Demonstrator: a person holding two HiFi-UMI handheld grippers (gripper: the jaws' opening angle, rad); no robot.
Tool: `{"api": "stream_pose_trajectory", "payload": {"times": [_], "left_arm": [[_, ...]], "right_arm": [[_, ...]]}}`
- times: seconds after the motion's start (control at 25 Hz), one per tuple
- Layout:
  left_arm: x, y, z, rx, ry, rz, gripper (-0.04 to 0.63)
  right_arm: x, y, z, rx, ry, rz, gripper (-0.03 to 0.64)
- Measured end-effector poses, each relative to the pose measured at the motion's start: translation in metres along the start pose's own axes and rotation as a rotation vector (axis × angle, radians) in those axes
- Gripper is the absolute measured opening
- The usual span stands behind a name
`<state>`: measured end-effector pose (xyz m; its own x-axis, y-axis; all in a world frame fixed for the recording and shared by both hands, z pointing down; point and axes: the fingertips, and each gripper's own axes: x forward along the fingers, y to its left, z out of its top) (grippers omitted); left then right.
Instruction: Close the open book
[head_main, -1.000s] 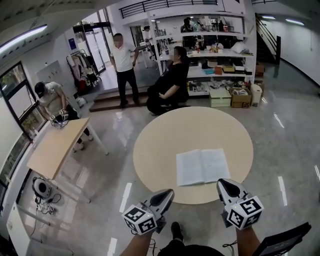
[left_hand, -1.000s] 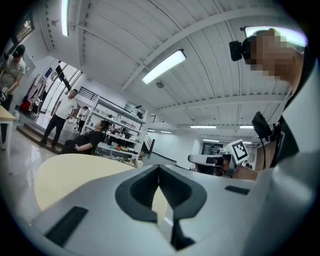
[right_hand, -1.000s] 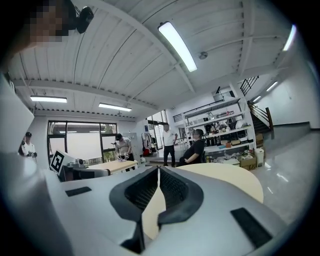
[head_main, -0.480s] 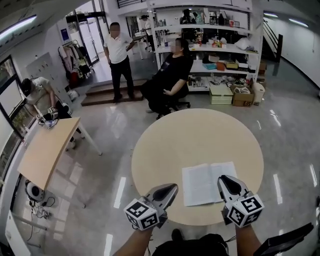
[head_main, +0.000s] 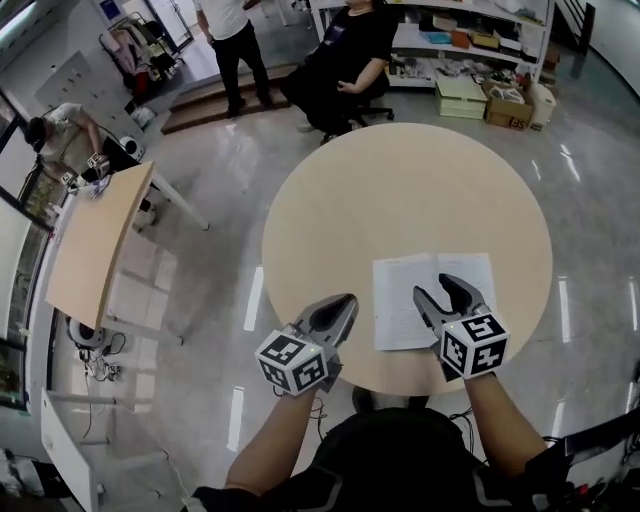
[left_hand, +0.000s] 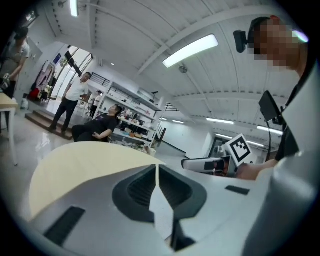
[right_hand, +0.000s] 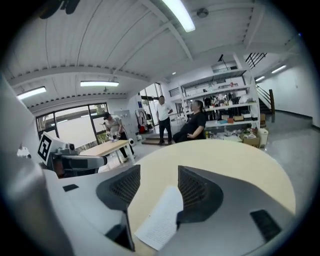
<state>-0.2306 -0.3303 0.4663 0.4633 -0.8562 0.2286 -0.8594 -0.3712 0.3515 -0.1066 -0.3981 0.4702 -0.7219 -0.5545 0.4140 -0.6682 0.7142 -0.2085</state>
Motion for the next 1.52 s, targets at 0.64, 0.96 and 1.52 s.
{"api": "stream_pose_trajectory", "payload": {"times": [0.64,0.96,1.52], "left_arm": [[0.024,0.075,-0.179,-0.223,0.361,0.094,-0.006],[0.027,0.069,-0.188,-0.227,0.393,0.039,-0.006],[0.036,0.056,-0.182,-0.216,0.359,-0.048,-0.006]], "right_arm": [[0.131,0.016,-0.209,-0.088,0.53,-0.112,0.244],[0.145,0.016,-0.224,-0.143,0.57,-0.226,0.244],[0.142,0.015,-0.226,-0.111,0.555,-0.232,0.182]]}}
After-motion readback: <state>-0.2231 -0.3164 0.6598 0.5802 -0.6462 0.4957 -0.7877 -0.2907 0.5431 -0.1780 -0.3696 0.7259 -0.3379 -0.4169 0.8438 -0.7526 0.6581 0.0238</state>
